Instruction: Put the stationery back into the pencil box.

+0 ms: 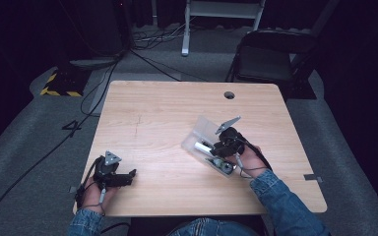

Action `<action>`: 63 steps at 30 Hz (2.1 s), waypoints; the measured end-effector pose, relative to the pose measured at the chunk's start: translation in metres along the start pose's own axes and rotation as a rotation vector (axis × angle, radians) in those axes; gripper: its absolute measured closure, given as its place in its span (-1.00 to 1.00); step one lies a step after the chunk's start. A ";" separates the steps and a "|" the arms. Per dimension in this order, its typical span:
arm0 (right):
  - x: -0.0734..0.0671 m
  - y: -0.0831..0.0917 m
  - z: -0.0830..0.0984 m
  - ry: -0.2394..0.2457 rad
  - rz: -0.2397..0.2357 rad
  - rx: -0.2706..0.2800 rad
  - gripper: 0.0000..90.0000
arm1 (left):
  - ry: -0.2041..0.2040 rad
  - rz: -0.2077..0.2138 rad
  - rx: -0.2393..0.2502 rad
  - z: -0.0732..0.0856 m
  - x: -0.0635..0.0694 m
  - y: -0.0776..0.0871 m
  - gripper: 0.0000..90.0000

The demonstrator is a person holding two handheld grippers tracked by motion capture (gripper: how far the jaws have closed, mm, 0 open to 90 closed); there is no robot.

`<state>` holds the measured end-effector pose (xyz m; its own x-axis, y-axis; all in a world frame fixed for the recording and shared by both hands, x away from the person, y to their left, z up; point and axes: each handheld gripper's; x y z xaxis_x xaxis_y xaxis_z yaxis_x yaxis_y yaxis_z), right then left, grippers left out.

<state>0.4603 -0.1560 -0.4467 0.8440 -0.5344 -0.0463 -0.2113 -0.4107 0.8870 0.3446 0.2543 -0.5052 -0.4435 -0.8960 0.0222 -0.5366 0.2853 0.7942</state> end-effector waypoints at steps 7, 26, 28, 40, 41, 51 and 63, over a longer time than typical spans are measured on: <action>-0.006 0.017 -0.003 0.011 0.007 0.058 0.31 | 0.000 0.000 0.000 0.000 0.000 0.000 -0.74; -0.003 0.067 0.010 -0.020 0.031 0.205 0.12 | -0.001 -0.001 0.002 0.000 0.000 0.000 -0.74; -0.001 0.072 0.013 -0.030 0.033 0.221 0.10 | 0.003 0.000 0.001 0.000 0.000 0.000 -0.74; 0.008 0.102 0.040 -0.066 0.067 0.283 0.05 | 0.003 0.000 0.002 0.000 0.000 0.000 -0.74; 0.009 0.105 0.043 -0.072 0.070 0.287 0.05 | 0.003 0.000 0.002 0.000 0.000 0.000 -0.74; 0.027 0.123 0.074 -0.136 0.115 0.315 0.03 | 0.004 0.000 0.002 0.000 0.000 0.000 -0.74; 0.065 0.114 0.114 -0.245 0.219 0.294 -0.10 | 0.003 0.000 0.002 0.000 0.000 0.000 -0.74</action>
<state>0.4347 -0.3213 -0.4008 0.6293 -0.7771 -0.0108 -0.5334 -0.4421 0.7211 0.3451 0.2538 -0.5053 -0.4409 -0.8972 0.0242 -0.5379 0.2857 0.7931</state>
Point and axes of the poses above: each handheld gripper's, and its own axes: y roughly backward along the jaws, z roughly out of its underside, x roughly to its right, and after that the axes turned 6 degrees about -x, right-handed
